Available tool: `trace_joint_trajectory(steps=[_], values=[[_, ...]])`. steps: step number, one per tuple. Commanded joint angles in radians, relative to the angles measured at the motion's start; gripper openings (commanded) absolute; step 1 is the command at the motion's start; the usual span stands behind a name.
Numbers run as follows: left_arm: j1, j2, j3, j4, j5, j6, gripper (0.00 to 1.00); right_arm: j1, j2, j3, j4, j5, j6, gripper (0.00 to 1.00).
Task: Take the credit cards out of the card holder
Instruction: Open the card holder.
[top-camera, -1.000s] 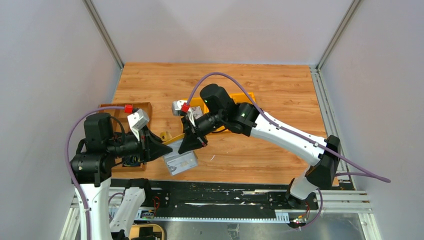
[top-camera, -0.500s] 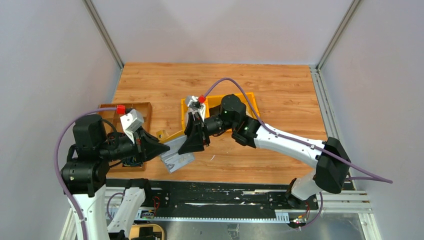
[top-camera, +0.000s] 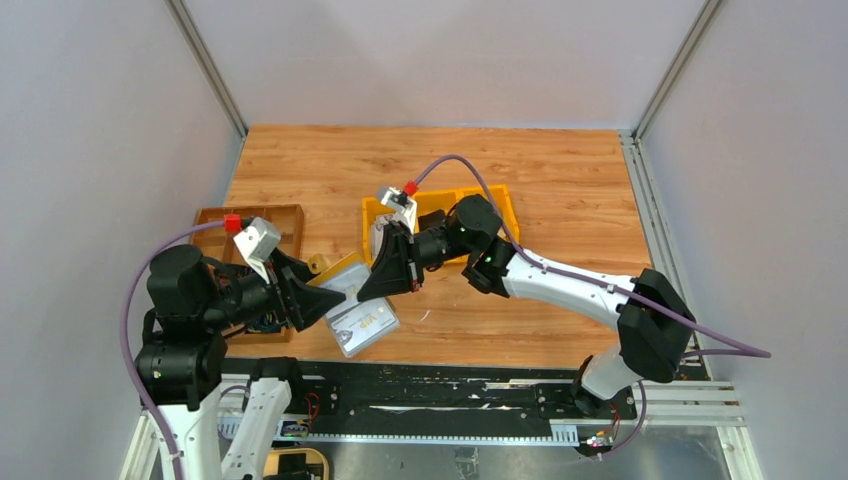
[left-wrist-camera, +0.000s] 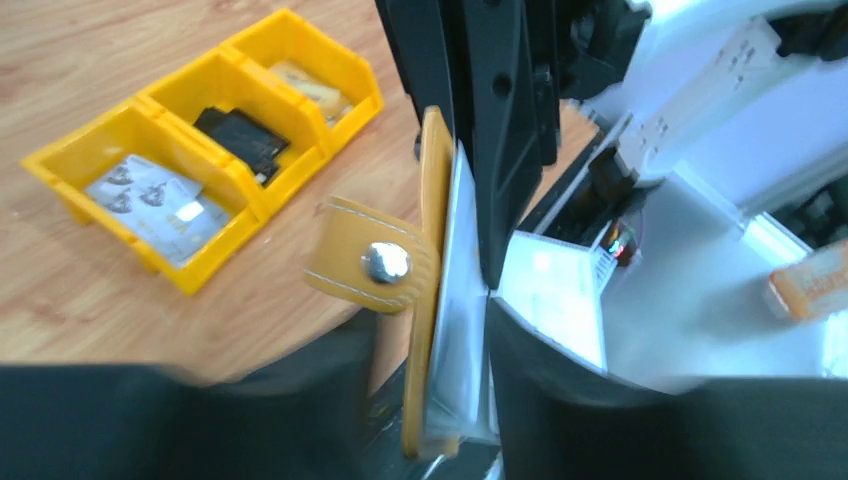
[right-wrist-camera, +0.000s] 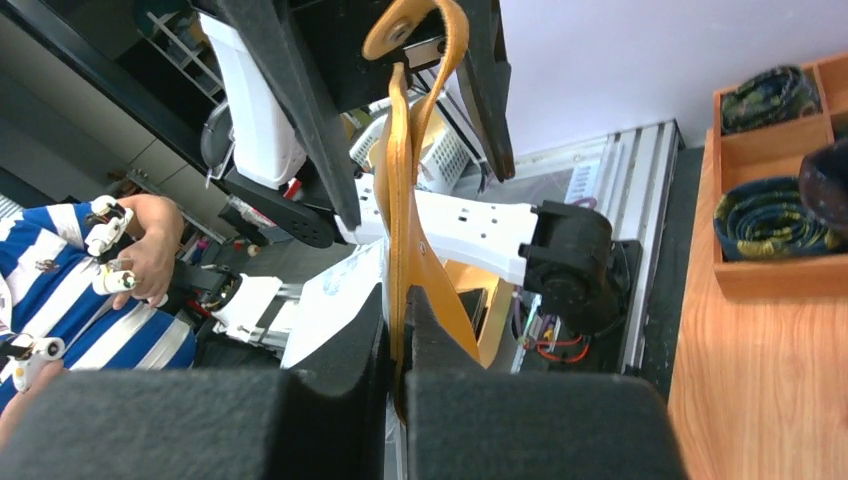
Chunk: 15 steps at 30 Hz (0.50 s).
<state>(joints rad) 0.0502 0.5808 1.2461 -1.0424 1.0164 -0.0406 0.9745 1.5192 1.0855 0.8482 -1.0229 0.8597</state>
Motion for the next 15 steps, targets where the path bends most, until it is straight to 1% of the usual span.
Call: trace_joint_trajectory(steps=[1, 2, 4, 5, 6, 8, 11, 14, 15], values=[[0.002, -0.040, -0.104, 0.140, -0.026, -0.131, 0.68, -0.004, -0.012, 0.099, -0.285, -0.038, -0.140, 0.00], [0.002, -0.036, -0.120, 0.140, -0.014, -0.137, 0.72, -0.003, -0.014, 0.133, -0.405, -0.038, -0.217, 0.00], [0.002, -0.024, -0.143, 0.140, 0.024, -0.136, 0.75, -0.001, -0.018, 0.183, -0.597, -0.031, -0.347, 0.00], [0.002, -0.019, -0.152, 0.140, 0.041, -0.136, 0.76, 0.001, -0.023, 0.201, -0.678, -0.028, -0.416, 0.00], [0.002, -0.013, -0.158, 0.140, 0.056, -0.137, 0.76, 0.004, -0.023, 0.222, -0.737, -0.028, -0.447, 0.00], [0.002, 0.000, -0.169, 0.140, 0.088, -0.134, 0.74, 0.012, -0.019, 0.277, -0.850, -0.030, -0.543, 0.00], [0.002, 0.010, -0.182, 0.143, 0.162, -0.119, 0.63, 0.020, 0.008, 0.354, -1.001, -0.034, -0.639, 0.00], [0.002, 0.006, -0.216, 0.144, 0.227, -0.117, 0.50, 0.022, 0.045, 0.412, -1.083, -0.044, -0.683, 0.00], [0.001, 0.002, -0.223, 0.144, 0.231, -0.111, 0.44, 0.022, 0.056, 0.425, -1.092, -0.047, -0.683, 0.02]])
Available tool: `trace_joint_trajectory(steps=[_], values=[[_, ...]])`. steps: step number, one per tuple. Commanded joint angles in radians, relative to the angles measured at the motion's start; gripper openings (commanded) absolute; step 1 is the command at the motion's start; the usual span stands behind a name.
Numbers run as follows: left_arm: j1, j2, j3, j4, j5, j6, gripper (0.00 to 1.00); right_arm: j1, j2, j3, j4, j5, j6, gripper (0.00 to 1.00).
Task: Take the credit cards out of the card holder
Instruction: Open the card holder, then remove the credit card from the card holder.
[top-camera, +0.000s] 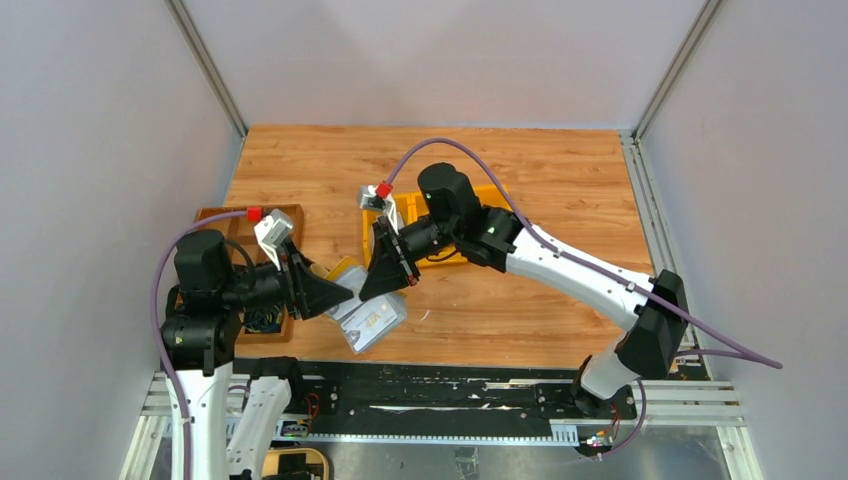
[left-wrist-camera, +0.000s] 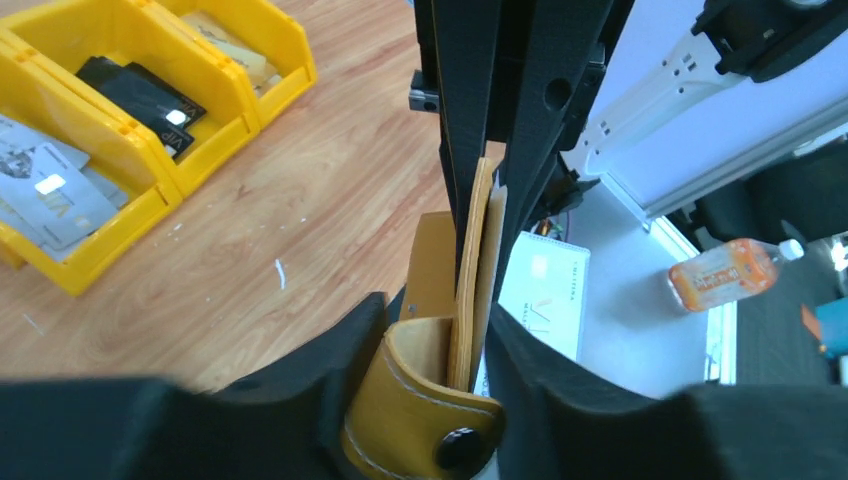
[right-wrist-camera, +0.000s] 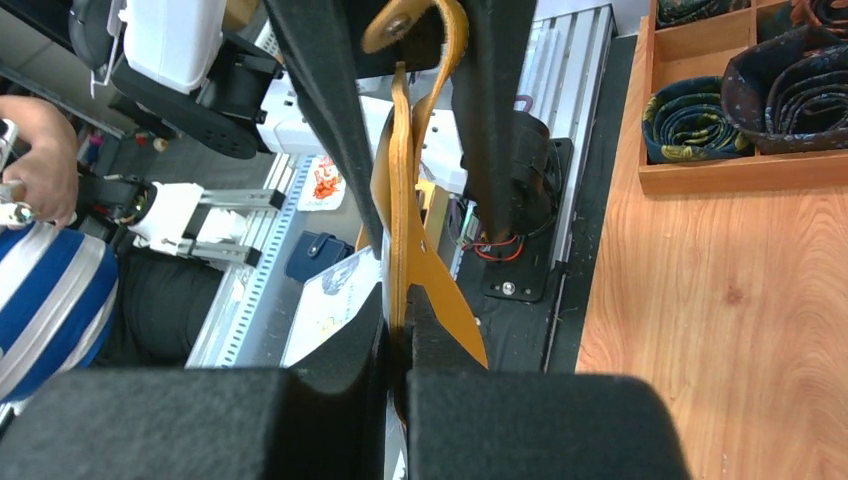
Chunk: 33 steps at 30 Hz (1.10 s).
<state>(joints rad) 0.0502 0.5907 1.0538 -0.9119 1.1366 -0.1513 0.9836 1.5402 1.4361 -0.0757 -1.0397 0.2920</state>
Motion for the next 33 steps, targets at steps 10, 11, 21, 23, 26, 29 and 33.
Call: trace_joint_trajectory(steps=[10, 11, 21, 23, 26, 29, 33], values=[[0.002, -0.035, 0.066, 0.010, -0.066, 0.061, 0.00, 0.011, 0.042, 0.029, -0.102, -0.021, -0.054, 0.59], [0.002, -0.035, 0.079, 0.010, -0.078, 0.059, 0.00, 0.011, 0.034, 0.006, -0.079, -0.007, -0.038, 0.64], [0.002, -0.027, 0.102, 0.009, -0.030, -0.049, 0.00, -0.008, -0.046, -0.236, 0.411, -0.022, 0.202, 0.61], [0.002, -0.037, 0.089, 0.010, -0.042, -0.059, 0.03, -0.018, -0.040, -0.230, 0.453, -0.041, 0.243, 0.52], [0.002, -0.058, 0.053, 0.011, -0.074, -0.066, 0.09, -0.029, -0.040, -0.217, 0.455, -0.067, 0.268, 0.49], [0.002, -0.072, 0.025, 0.046, -0.094, -0.101, 0.09, -0.030, -0.050, -0.228, 0.474, -0.068, 0.277, 0.51], [0.002, -0.099, -0.004, 0.164, -0.097, -0.207, 0.07, -0.029, -0.048, -0.226, 0.473, -0.075, 0.300, 0.36]])
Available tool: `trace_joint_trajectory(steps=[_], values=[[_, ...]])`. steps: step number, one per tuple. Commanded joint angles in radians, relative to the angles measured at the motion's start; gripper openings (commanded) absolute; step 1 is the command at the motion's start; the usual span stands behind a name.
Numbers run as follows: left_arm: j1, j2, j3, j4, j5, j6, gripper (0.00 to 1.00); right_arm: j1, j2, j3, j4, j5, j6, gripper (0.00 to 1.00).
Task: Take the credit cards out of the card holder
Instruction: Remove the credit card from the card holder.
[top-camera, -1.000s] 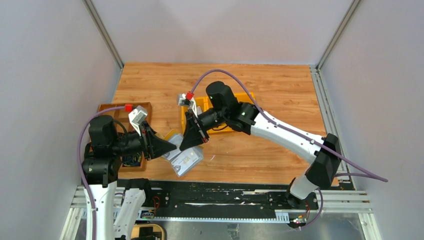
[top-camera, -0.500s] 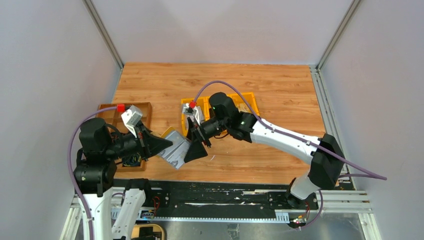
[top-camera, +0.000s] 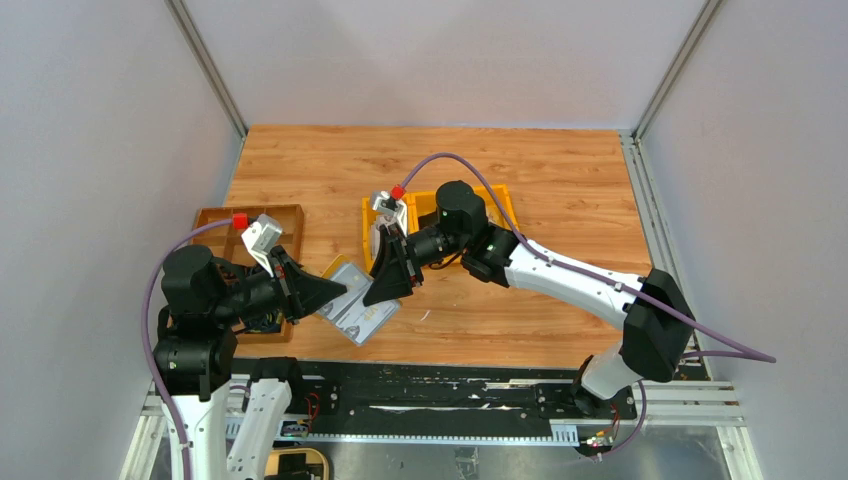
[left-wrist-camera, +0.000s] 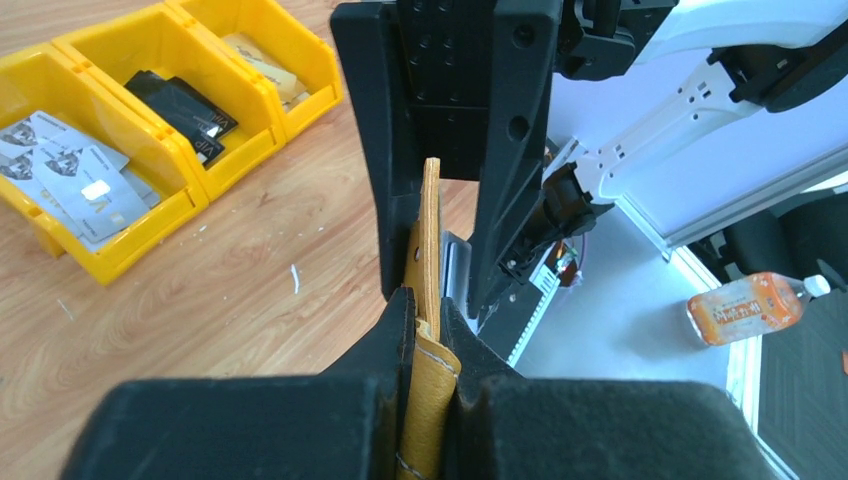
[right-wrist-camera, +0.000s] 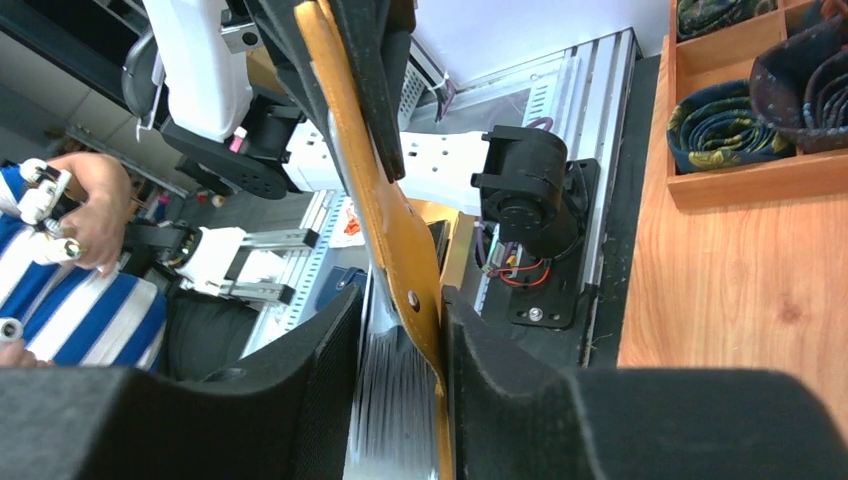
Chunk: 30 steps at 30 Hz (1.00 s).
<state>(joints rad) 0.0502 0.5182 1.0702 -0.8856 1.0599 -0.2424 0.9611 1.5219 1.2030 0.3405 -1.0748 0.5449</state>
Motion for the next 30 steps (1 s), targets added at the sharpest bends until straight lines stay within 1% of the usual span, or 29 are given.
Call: trace_joint_trajectory(steps=[1, 2, 3, 5, 6, 7, 8, 11, 13, 15, 17, 19, 20, 21, 22, 23, 24, 25, 27, 29, 30], values=[[0.001, -0.034, -0.025, 0.158, -0.025, -0.131, 0.06, -0.007, -0.030, 0.008, 0.039, -0.040, 0.041, 0.29], [0.001, -0.040, -0.027, 0.170, -0.030, -0.140, 0.05, -0.006, -0.033, 0.010, 0.025, -0.040, 0.030, 0.24], [0.002, -0.045, -0.030, 0.180, -0.036, -0.147, 0.04, -0.007, -0.035, 0.015, -0.009, -0.040, 0.016, 0.21], [0.002, -0.054, -0.029, 0.188, -0.055, -0.153, 0.03, -0.007, -0.041, 0.019, -0.047, -0.040, -0.005, 0.21], [0.002, -0.057, -0.028, 0.192, -0.066, -0.158, 0.02, -0.007, -0.041, 0.017, -0.050, -0.040, -0.005, 0.23], [0.002, -0.060, -0.025, 0.195, -0.078, -0.163, 0.00, -0.007, -0.043, 0.015, -0.050, -0.041, 0.000, 0.29], [0.002, -0.063, -0.026, 0.201, -0.091, -0.174, 0.00, -0.007, -0.041, 0.012, -0.042, -0.047, 0.008, 0.37], [0.002, -0.075, -0.035, 0.244, -0.099, -0.218, 0.00, -0.002, -0.040, -0.024, 0.048, -0.055, 0.052, 0.46], [0.002, -0.081, -0.038, 0.263, -0.098, -0.242, 0.00, 0.001, -0.036, -0.043, 0.089, -0.057, 0.084, 0.48], [0.002, -0.083, -0.035, 0.270, -0.095, -0.248, 0.00, 0.001, -0.036, -0.046, 0.086, -0.064, 0.086, 0.48], [0.002, -0.080, -0.026, 0.270, -0.095, -0.243, 0.00, -0.001, -0.041, -0.047, 0.085, -0.063, 0.079, 0.43], [0.002, -0.080, -0.028, 0.269, -0.091, -0.241, 0.00, -0.003, -0.055, -0.040, 0.070, -0.066, 0.064, 0.25], [0.002, -0.080, -0.034, 0.267, -0.092, -0.239, 0.01, -0.005, -0.064, -0.034, 0.048, -0.065, 0.047, 0.18], [0.002, -0.078, -0.044, 0.250, -0.100, -0.225, 0.09, -0.007, -0.075, -0.022, 0.011, -0.061, 0.007, 0.12], [0.002, -0.076, -0.047, 0.235, -0.112, -0.216, 0.30, -0.007, -0.087, -0.016, -0.038, -0.057, -0.020, 0.06], [0.002, -0.070, -0.053, 0.196, -0.132, -0.197, 0.58, -0.007, -0.099, -0.003, -0.099, -0.051, -0.070, 0.02], [0.002, -0.064, -0.063, 0.172, -0.161, -0.184, 0.73, -0.005, -0.105, 0.010, -0.152, -0.048, -0.113, 0.00], [0.002, -0.061, -0.082, 0.161, -0.179, -0.179, 0.85, -0.003, -0.106, 0.024, -0.204, -0.051, -0.148, 0.00], [0.002, -0.053, -0.122, 0.177, -0.139, -0.181, 0.90, -0.001, -0.091, 0.092, -0.353, -0.049, -0.237, 0.00], [0.002, -0.041, -0.143, 0.196, -0.093, -0.195, 0.91, 0.004, -0.053, 0.167, -0.555, -0.032, -0.320, 0.00], [0.002, -0.036, -0.146, 0.198, -0.073, -0.196, 0.91, 0.007, -0.039, 0.206, -0.608, -0.019, -0.360, 0.00]])
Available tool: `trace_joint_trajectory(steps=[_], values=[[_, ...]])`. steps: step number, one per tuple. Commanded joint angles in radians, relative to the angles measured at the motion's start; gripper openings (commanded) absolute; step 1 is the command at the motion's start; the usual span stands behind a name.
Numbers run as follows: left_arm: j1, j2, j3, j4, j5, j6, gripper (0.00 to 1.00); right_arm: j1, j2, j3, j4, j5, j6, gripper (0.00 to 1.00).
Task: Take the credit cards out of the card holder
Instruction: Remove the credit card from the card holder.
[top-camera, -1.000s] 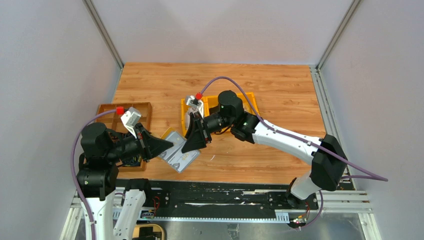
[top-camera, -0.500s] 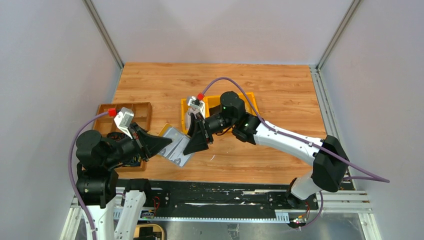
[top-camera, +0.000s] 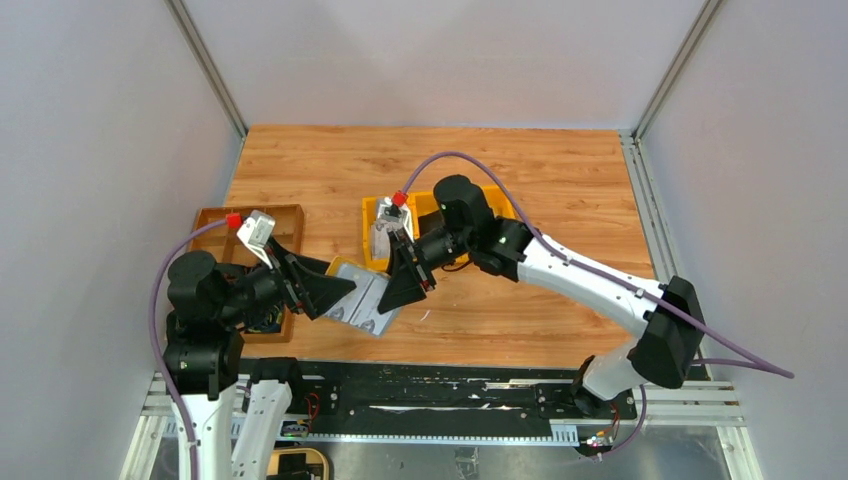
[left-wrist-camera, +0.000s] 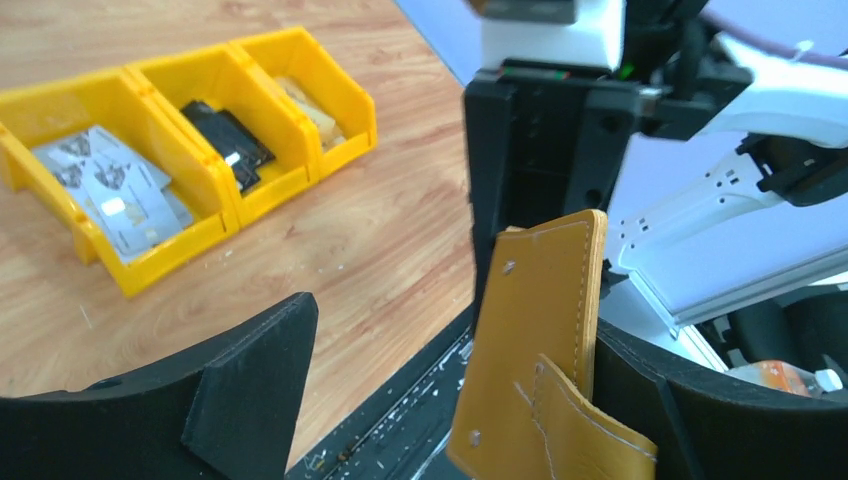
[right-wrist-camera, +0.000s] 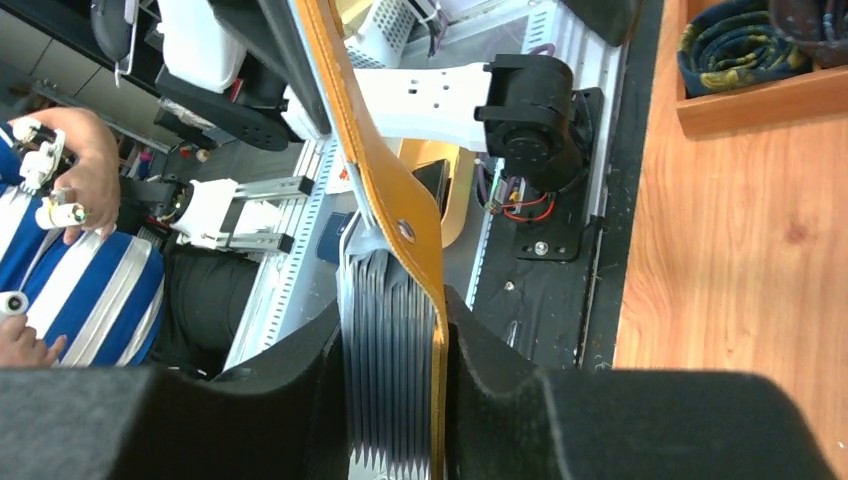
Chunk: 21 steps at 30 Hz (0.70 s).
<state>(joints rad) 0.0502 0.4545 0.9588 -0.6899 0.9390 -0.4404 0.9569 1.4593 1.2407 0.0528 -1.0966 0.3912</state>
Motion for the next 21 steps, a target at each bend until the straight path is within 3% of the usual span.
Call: trace_joint_trajectory(steps=[1, 5, 12, 21], values=[[0.002, 0.038, -0.037, 0.003, 0.081, 0.006, 0.91, 0.016, 0.042, 0.208, -0.394, 0.013, -0.247, 0.00], [0.002, 0.074, -0.010, -0.057, 0.173, 0.091, 0.81, 0.032, 0.122, 0.337, -0.611, 0.060, -0.345, 0.00], [0.001, 0.118, 0.011, -0.206, 0.362, 0.244, 0.51, 0.032, 0.130, 0.403, -0.723, 0.073, -0.458, 0.00], [0.002, 0.117, 0.032, -0.212, 0.381, 0.264, 0.27, 0.032, 0.166, 0.513, -0.873, 0.034, -0.579, 0.00]])
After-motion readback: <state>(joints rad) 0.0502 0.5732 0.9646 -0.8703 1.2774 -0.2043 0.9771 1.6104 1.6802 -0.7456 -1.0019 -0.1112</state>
